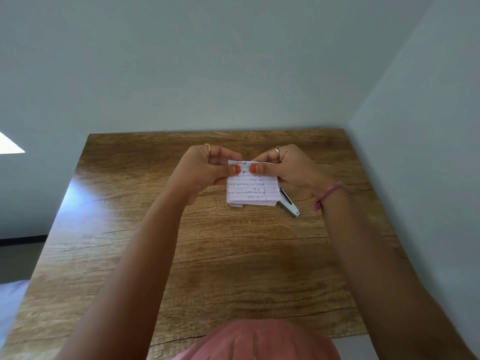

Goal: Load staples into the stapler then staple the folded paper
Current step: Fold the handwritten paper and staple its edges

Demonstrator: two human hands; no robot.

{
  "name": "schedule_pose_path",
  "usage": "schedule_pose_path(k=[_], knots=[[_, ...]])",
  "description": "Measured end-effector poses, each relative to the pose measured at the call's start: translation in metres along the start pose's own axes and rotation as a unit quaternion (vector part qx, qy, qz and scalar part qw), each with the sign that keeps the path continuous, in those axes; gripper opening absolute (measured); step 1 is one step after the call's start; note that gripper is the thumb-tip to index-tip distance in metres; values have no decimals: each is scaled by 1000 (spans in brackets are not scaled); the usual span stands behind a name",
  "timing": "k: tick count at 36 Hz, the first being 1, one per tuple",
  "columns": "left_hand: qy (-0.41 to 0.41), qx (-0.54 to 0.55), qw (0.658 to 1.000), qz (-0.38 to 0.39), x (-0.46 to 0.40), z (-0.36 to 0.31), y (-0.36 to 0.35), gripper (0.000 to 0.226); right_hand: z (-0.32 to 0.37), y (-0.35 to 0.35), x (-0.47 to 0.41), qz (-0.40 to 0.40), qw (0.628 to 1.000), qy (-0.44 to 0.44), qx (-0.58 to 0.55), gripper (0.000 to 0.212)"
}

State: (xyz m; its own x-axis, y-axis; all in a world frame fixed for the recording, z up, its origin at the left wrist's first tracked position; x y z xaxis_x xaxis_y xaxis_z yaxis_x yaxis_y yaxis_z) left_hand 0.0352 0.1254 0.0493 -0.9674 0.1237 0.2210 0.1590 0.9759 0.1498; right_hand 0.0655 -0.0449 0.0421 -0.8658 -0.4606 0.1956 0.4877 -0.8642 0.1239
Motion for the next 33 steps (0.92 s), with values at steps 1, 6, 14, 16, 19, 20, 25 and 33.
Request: schedule_pose_path(k=[1, 6, 14, 16, 19, 20, 25, 33], knots=[[-1, -1, 1000, 0, -1, 0, 1, 20, 1, -1, 0, -4, 1000, 0, -9, 23], [11, 27, 999, -17, -4, 2, 4, 23, 2, -1, -3, -38, 998, 8, -40, 28], [41, 105, 993, -48, -5, 9, 0, 22, 7, 2, -4, -87, 996, 24, -17, 19], [54, 106, 991, -52, -6, 13, -2, 23, 8, 3, -4, -93, 995, 26, -6, 17], [31, 81, 992, -88, -6, 12, -4, 13, 10, 2, -3, -95, 995, 27, -3, 17], [19, 66, 992, -106, -5, 11, -5, 11, 11, 2, -2, -94, 995, 27, -2, 17], [-26, -8, 986, -162, -5, 3, -10, 15, 15, -3, -1, -69, 998, 0, 5, 15], [-94, -135, 963, -213, -3, -15, -7, 13, 15, 0, -1, -29, 997, -48, -61, 18]])
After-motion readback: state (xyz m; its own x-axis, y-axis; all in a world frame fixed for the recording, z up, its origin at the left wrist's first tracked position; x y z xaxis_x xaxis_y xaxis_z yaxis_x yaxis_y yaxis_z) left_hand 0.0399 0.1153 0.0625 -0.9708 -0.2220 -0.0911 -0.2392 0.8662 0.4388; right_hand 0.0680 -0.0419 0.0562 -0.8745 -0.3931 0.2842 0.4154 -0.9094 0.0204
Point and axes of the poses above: each hand's wrist, its own x-axis away from the middle knuckle, its own y-axis out of the back of the hand, z = x × y, the point moved 6 cm from there along -x, towards the middle knuckle, and after that the axes turned 7 degrees about -x, right-handed, at the moved point
